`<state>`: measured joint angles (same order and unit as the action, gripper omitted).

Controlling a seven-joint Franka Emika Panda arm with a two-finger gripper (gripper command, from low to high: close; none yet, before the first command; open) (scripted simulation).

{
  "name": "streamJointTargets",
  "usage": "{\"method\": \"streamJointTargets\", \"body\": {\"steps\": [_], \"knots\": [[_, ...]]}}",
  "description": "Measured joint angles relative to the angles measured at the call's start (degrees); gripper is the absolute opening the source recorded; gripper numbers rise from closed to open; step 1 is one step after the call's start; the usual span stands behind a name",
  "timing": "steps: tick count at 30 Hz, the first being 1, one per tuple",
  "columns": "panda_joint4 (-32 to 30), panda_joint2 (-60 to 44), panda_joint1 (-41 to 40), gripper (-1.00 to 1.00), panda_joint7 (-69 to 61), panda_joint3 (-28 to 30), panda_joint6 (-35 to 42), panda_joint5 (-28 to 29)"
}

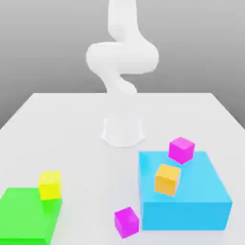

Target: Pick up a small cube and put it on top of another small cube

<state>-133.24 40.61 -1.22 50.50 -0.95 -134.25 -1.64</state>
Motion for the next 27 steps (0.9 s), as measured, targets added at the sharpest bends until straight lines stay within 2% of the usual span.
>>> {"method": "streamJointTargets", "body": {"steps": [6,13,19,24,27], "knots": [[-3.5,-12.8,-2.8,0.00,12.3,-3.0,-6.0,-2.9],[-7.6,-27.3,-5.6,0.00,28.3,-6.8,-12.9,-3.3],[-11.1,-39.8,-6.5,0.00,44.6,-8.0,-18.9,-0.1],[-13.9,-50.3,-4.2,0.00,58.9,-5.4,-23.9,4.1],[-13.4,-56.5,-3.0,0.00,62.0,-3.8,-28.3,5.9]]}}
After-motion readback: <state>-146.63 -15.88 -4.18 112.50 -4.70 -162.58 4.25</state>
